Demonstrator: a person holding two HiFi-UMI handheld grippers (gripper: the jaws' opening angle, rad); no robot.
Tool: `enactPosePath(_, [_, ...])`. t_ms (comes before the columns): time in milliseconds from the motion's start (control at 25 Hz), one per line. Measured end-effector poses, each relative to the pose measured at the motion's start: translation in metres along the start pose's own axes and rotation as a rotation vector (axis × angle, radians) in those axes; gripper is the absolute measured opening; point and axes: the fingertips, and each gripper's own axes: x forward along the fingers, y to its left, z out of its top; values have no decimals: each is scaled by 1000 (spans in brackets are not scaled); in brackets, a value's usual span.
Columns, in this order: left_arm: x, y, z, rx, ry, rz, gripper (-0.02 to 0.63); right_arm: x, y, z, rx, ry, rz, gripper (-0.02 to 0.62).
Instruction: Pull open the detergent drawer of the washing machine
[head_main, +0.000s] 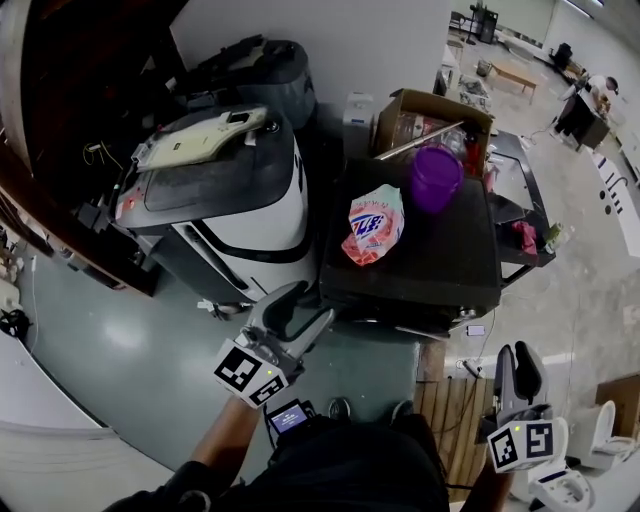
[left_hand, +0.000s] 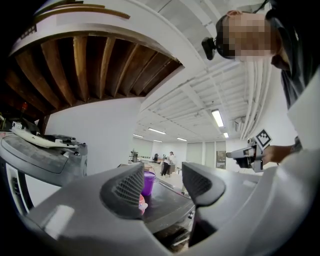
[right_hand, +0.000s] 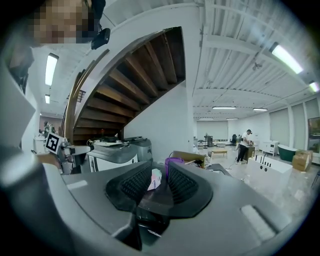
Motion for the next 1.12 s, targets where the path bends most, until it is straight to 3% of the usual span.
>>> enactPosePath(280, [-4,15,-6,-20,-2,50,285,31,-5,13,-20,-15,31,95])
enactPosePath(800, [-11,28,-26,-54,29,223,285,103,-10,19,-47,8,198,95])
enactPosePath(1120, [15,25,-52,-84,79,261,285,133,-35,10,-41,38,238,95])
